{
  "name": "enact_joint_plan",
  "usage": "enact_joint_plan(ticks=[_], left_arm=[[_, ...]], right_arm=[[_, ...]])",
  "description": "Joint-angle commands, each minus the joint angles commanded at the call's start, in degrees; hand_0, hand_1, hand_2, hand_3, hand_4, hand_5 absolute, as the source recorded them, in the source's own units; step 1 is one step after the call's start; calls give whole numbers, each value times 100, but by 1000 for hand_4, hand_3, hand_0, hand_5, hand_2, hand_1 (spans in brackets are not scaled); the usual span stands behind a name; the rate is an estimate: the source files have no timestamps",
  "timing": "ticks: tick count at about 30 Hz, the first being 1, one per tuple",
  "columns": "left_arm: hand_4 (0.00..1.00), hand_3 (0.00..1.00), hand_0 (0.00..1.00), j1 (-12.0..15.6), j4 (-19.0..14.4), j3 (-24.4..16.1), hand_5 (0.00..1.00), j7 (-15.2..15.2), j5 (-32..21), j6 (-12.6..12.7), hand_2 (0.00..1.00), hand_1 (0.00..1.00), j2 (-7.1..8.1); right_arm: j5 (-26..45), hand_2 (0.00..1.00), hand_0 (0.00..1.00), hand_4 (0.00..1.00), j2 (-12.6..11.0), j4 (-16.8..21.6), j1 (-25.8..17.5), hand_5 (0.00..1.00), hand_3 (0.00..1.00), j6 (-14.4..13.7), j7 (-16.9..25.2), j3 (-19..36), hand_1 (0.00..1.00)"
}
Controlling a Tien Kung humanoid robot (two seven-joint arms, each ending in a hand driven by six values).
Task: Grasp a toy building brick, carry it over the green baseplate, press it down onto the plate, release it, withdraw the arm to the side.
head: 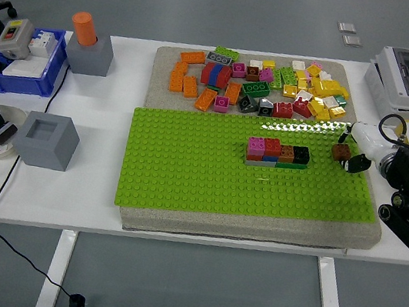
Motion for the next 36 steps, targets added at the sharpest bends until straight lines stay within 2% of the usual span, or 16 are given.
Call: enact_joint_plan(ticks=[10, 11, 28, 34, 36], left_arm=[[615, 591, 635, -1, 0, 4, 231, -9, 18, -2, 595, 623, -6], [619, 591, 635, -1, 0, 5, 224, -9, 19, -2, 595, 623, -7], [622, 590, 634, 0, 0, 20, 205, -20, 28, 7, 594, 623, -10], [624, 590, 634, 5, 0, 16, 203, -23, 24, 10, 593, 623, -14], [627, 591, 634, 8, 0, 15, 194, -24, 24, 11, 593, 623, -15]], right_arm=[[6, 892, 830, 663, 3, -1, 0, 158, 642, -14, 6, -5, 860], [7, 888, 828, 649, 4, -2, -1, 165, 617, -15, 6, -7, 858], [46, 886, 825, 637, 1, 17, -3, 171, 572, -51, 21, -7, 857], [17, 885, 825, 638, -86, 271, 14, 171, 569, -66, -9, 103, 856], [-7, 884, 826, 609, -128, 412, 14, 176, 572, -71, -28, 167, 858]])
